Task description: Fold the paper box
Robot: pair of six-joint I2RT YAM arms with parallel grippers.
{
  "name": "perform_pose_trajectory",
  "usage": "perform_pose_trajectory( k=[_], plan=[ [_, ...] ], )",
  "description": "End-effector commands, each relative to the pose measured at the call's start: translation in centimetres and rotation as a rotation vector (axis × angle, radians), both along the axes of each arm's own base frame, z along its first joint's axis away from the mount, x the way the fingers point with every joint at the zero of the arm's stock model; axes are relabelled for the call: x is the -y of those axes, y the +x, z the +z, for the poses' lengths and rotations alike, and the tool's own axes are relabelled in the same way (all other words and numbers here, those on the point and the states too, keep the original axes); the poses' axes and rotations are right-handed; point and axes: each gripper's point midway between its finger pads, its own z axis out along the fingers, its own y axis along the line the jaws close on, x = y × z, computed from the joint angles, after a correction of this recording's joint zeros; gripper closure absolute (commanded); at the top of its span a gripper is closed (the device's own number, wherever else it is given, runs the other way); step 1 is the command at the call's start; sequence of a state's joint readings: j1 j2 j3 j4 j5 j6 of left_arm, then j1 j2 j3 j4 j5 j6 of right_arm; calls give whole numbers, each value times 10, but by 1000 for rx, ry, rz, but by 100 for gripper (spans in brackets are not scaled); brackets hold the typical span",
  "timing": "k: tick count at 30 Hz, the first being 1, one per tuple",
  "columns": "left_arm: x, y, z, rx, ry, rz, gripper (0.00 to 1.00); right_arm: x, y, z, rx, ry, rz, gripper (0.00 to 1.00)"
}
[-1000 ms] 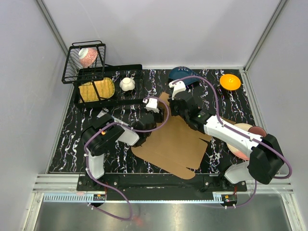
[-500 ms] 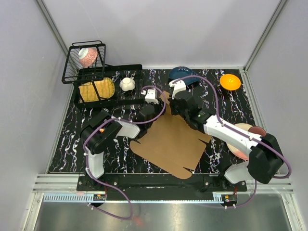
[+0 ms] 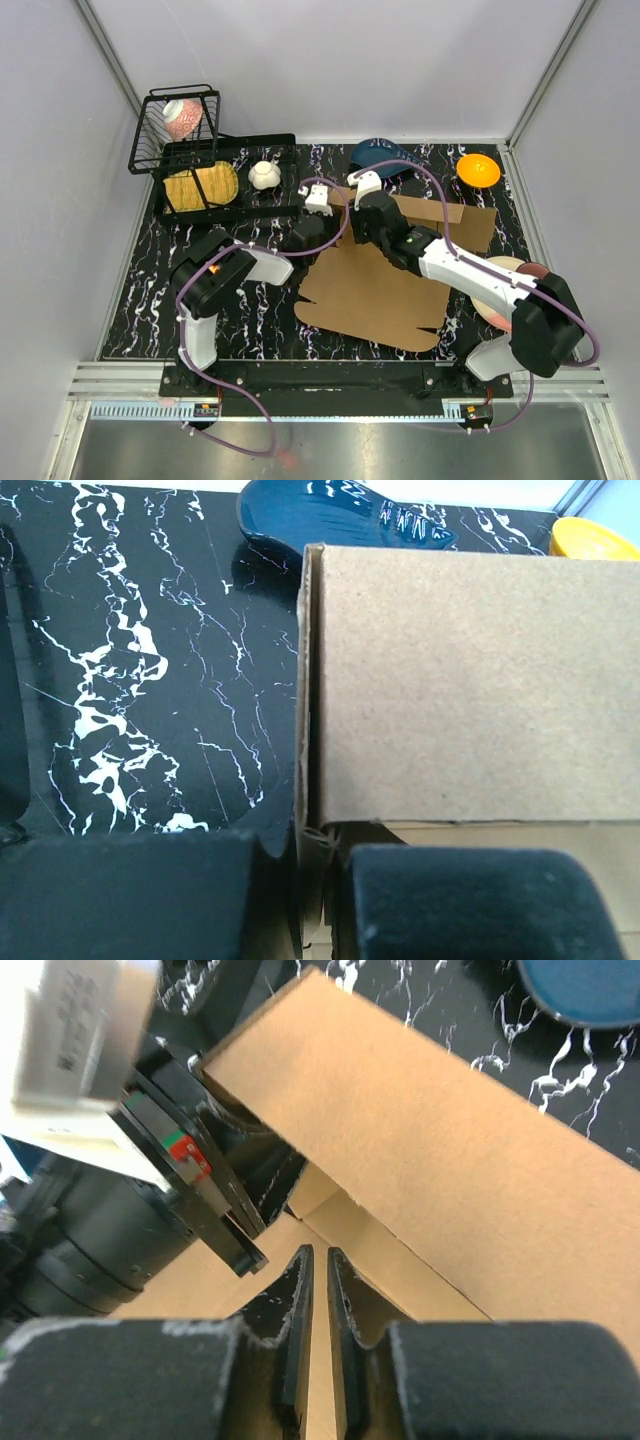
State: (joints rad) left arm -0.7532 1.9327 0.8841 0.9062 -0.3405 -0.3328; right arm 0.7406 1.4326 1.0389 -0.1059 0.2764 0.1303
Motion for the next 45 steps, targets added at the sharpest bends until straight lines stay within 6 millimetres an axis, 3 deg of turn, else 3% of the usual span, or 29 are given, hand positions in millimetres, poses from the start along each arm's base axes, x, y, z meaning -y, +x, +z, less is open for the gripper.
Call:
perform_pose_trajectory(
  k=[1, 5, 9, 12, 13, 14, 15, 16, 17, 23, 26, 27, 32, 34, 40, 45],
  plan=[
    [3, -1, 7, 8, 1, 13, 100, 2, -10, -22, -74, -47, 24, 84],
    [-10, -9, 5, 19, 33, 32, 100, 1, -10, -13, -66, -33, 24, 85],
    [-27, -15, 4, 12, 102, 63, 100, 0, -12, 12, -42, 6, 28, 82],
    [-48, -23, 1, -20, 154, 115, 100, -2, -18, 44, -18, 54, 51, 69],
    [-55, -26, 4, -25, 163, 129, 100, -2, -20, 53, -13, 65, 59, 55],
    [-63, -30, -4, -57, 205, 146, 100, -1, -23, 75, 19, 96, 66, 50],
    [-68, -32, 1, -59, 206, 159, 100, 2, -27, 82, 14, 105, 64, 44],
    [-74, -39, -8, -89, 239, 162, 100, 4, -30, 91, 27, 117, 66, 38],
    [-78, -41, -9, -98, 247, 169, 100, 7, -34, 111, 58, 147, 70, 35],
    [-98, -61, -20, -195, 291, 191, 100, 42, -58, 158, 127, 178, 22, 30],
    [-103, -72, -23, -260, 319, 180, 100, 72, -61, 152, 146, 107, -73, 29],
    [-101, -73, -19, -269, 316, 174, 100, 87, -60, 142, 134, 48, -131, 29],
    [-105, -91, -31, -388, 408, 118, 100, 118, -68, 88, 32, -117, -237, 31],
    [-105, -94, -31, -424, 448, 96, 100, 129, -73, 77, 25, -132, -275, 31],
    [-105, -101, -28, -482, 520, 48, 100, 143, -78, 70, 36, -248, -247, 30],
    [-111, -100, -25, -469, 558, 51, 100, 149, -84, 87, 93, -334, -144, 29]
  ],
)
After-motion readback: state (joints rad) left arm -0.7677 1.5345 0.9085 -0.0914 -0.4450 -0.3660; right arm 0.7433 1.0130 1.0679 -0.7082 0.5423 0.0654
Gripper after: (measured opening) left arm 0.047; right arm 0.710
